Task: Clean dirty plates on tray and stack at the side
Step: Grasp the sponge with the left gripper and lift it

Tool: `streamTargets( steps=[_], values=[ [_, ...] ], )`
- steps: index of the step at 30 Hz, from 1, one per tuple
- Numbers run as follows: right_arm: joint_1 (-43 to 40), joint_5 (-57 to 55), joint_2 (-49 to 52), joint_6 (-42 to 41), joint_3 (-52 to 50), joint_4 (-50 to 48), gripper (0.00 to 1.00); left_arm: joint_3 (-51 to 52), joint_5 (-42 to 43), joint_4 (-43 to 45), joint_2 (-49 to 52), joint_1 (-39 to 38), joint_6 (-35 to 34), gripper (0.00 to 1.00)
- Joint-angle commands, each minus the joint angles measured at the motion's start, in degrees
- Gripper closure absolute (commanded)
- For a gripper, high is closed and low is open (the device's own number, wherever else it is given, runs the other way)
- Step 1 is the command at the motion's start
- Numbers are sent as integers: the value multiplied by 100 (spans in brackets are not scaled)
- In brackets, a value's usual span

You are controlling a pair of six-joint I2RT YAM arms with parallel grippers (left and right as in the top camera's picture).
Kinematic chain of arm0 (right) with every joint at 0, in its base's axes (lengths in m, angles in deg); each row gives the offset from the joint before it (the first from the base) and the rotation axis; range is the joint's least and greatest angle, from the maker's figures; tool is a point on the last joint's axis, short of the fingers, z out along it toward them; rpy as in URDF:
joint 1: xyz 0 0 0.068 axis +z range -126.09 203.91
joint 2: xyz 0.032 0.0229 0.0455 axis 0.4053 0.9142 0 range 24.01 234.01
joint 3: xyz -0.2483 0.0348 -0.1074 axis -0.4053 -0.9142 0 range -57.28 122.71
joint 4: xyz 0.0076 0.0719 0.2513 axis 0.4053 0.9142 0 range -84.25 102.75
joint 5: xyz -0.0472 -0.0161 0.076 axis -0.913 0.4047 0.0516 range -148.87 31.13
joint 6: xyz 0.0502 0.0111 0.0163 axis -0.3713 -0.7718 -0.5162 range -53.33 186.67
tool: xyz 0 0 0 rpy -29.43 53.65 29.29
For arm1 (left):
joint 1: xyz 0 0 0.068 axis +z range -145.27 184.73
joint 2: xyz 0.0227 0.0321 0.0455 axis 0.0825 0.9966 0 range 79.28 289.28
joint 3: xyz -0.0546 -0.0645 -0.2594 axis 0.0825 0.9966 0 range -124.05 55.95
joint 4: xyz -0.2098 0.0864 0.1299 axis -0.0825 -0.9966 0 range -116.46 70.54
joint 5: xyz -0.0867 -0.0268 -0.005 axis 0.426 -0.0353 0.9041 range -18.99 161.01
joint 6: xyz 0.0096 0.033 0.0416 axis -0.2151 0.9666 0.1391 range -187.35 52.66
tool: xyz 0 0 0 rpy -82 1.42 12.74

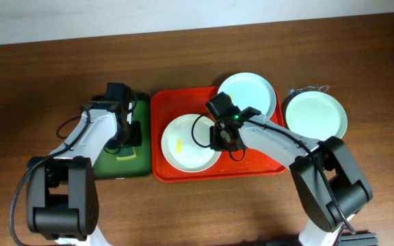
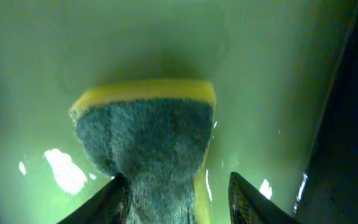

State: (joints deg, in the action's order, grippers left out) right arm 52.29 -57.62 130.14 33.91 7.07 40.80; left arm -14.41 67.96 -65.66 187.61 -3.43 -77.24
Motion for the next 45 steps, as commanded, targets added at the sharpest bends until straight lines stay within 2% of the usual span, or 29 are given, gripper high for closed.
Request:
streamTargets(
  steps=[1, 6, 10, 15, 19, 25, 27, 30, 32, 42, 43, 45],
  values=[
    [48, -111, 50, -2, -46, -2, 78, -516, 186, -389, 72, 46, 50, 48],
    [48, -111, 50, -2, -46, 0, 78, -929, 181, -772, 72, 46, 50, 41],
    [48, -111, 50, -2, -46, 2, 78, -922, 177, -815, 74, 46, 52, 40],
    [48, -111, 50, -2, -46, 2, 78, -831, 122, -833, 74, 46, 50, 42],
    [48, -111, 50, -2, -46, 4, 78, -669, 26, -695, 74, 46, 48, 51],
    [48, -109, 50, -2, -46, 4, 78, -170, 24, -284, 74, 59, 2, 50],
    [48, -111, 50, -2, -46, 2, 78, -74, -111, -223, 74, 127, -299, 52],
    [48, -111, 50, -2, -46, 2, 78, -74, -125, -199, 74, 227, -361, 54],
    [48, -111, 50, -2, -46, 2, 78, -74, -122, -223, 74, 271, -361, 60],
    [48, -109, 50, -2, -46, 4, 78, 262, -74, 90, 74, 269, -361, 73],
    [48, -111, 50, -2, -46, 4, 78, 365, -59, 197, 74, 269, -361, 77],
    [48, -109, 50, -2, -46, 4, 73, 446, -59, 264, 74, 271, -358, 100]
  ],
)
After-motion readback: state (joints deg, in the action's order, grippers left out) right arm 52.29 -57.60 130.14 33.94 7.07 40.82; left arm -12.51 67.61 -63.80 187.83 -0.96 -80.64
